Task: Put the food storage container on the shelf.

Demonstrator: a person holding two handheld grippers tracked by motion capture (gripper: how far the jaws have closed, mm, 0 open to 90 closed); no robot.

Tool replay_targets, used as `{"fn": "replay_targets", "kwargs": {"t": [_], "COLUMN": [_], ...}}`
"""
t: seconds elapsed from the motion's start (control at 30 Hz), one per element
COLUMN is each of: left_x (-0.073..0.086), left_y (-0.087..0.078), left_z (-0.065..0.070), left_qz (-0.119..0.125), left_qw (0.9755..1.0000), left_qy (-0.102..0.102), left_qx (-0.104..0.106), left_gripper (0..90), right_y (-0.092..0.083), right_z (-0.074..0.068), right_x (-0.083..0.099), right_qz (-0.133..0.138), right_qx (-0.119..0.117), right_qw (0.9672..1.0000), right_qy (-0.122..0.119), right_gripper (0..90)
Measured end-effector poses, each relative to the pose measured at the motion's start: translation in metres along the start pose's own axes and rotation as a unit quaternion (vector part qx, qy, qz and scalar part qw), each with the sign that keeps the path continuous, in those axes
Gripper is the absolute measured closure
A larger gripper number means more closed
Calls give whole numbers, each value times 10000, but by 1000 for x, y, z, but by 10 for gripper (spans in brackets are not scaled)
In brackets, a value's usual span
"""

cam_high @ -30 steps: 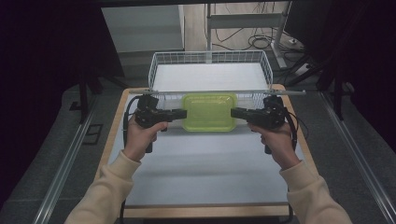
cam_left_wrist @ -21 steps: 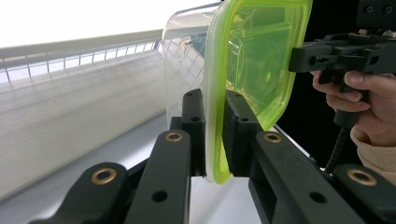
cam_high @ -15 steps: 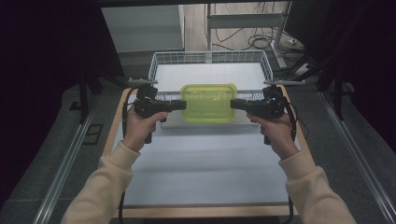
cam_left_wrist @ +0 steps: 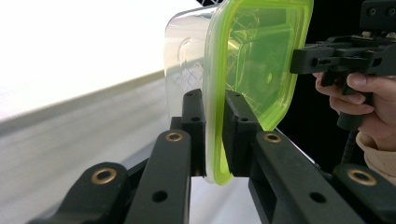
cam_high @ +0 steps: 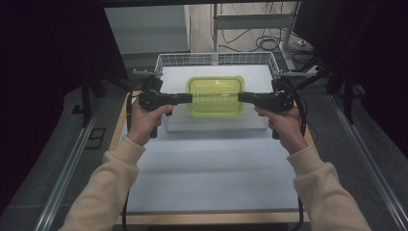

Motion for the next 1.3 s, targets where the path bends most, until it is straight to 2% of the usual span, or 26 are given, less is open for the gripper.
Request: {"fn": "replay_targets", "kwargs": {"t": [0.4, 0.57, 1.03, 1.3], "left_x": [-22, -27, -45, -58], "left_y": [6, 10, 24, 38], "left_z": [-9, -15, -28, -38], "left_qz": [9, -17, -176, -231], "left_qw": [10000, 10000, 9998, 9994], "left_qy": [64, 8, -99, -224], "left_qx": [-42, 20, -33, -119], "left_gripper": [808, 808, 805, 804], "right_y": [8, 10, 15, 23], "right_z": [13, 16, 28, 45], "right_x": [-18, -25, -40, -50], "right_qz": [31, 7, -58, -61], "right_qx": [-19, 29, 239, 331], "right_qw": [9999, 9999, 9993, 9980], "right_qy": [133, 124, 283, 538], "right_gripper": [810, 810, 810, 809]}}
Point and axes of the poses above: each handheld gripper's, and its own axes: y roughly forward along the jaws, x roughly out of its underside, z roughly to its right, the point moved 7 cm from there along y, roughly forward along the jaws, and after that the axes turned 5 degrees about -x, right-handed, at the moved point
